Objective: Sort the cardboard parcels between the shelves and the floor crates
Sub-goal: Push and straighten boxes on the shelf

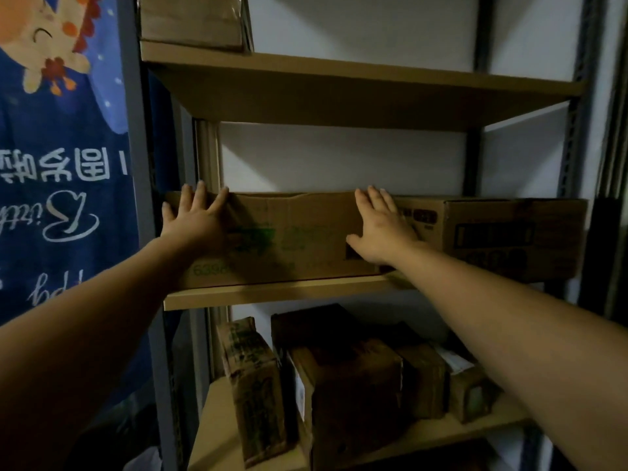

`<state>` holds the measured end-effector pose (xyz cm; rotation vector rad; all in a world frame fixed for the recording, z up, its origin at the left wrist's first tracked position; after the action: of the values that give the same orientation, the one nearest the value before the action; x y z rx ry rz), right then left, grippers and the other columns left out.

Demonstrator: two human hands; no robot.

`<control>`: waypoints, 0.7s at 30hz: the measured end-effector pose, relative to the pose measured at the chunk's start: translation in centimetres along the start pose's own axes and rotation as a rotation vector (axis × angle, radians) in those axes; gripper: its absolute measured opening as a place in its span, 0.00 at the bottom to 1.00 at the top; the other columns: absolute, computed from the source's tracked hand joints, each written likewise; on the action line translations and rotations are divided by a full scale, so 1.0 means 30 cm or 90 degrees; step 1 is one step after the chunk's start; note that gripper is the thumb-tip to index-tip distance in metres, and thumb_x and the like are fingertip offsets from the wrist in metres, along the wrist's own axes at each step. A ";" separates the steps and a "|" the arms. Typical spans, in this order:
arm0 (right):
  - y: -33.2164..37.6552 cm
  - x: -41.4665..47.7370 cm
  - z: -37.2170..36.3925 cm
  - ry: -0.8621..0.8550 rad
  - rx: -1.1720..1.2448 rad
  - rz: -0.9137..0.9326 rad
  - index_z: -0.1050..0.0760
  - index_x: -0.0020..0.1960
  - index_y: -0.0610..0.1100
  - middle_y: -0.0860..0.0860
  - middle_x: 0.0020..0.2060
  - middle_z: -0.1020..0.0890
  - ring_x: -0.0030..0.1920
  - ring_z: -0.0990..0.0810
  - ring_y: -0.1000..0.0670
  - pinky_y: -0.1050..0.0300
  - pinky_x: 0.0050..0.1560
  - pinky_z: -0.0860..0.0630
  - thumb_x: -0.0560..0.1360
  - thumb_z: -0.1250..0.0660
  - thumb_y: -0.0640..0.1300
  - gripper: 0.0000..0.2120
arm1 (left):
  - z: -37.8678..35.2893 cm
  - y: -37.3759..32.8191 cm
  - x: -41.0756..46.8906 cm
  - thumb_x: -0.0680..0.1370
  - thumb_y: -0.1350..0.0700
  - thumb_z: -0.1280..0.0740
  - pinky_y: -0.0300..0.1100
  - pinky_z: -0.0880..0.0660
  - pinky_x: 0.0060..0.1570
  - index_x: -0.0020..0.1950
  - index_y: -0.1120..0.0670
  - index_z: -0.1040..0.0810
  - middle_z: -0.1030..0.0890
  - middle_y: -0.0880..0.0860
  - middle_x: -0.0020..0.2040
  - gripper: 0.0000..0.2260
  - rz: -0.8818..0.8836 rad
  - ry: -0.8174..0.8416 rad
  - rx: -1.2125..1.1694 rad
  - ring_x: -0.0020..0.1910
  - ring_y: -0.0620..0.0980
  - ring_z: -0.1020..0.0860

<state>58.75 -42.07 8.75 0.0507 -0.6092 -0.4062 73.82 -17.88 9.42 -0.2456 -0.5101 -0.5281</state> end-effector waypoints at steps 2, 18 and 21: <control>-0.010 -0.045 0.039 -0.031 -0.007 0.002 0.60 0.78 0.52 0.52 0.78 0.59 0.77 0.62 0.48 0.44 0.74 0.53 0.78 0.38 0.51 0.38 | -0.002 -0.041 -0.016 0.74 0.38 0.35 0.63 0.62 0.70 0.76 0.41 0.62 0.64 0.53 0.77 0.43 -0.025 -0.005 0.000 0.75 0.57 0.66; -0.668 -0.234 0.276 -0.072 -0.040 -0.113 0.55 0.78 0.50 0.48 0.78 0.54 0.77 0.56 0.44 0.43 0.75 0.49 0.78 0.37 0.54 0.37 | -0.018 -0.827 -0.165 0.75 0.39 0.36 0.61 0.61 0.72 0.77 0.42 0.60 0.62 0.52 0.78 0.40 -0.229 0.018 -0.083 0.75 0.55 0.65; -0.763 -0.204 0.284 -0.069 -0.043 -0.071 0.55 0.78 0.51 0.47 0.78 0.54 0.77 0.56 0.44 0.43 0.75 0.50 0.77 0.37 0.54 0.37 | -0.048 -0.973 -0.160 0.75 0.39 0.36 0.61 0.60 0.72 0.77 0.43 0.58 0.61 0.51 0.78 0.40 -0.218 0.023 -0.111 0.76 0.55 0.64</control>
<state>41.21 -60.15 8.64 -0.0021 -0.7005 -0.5404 55.16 -40.85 8.43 -0.3169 -0.4743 -0.9114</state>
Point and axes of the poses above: each hand's wrist, its own x-axis towards the middle knuckle, its own z-axis out of the back of the hand, y = z × x, the point moved 8 cm from there along x, towards the middle knuckle
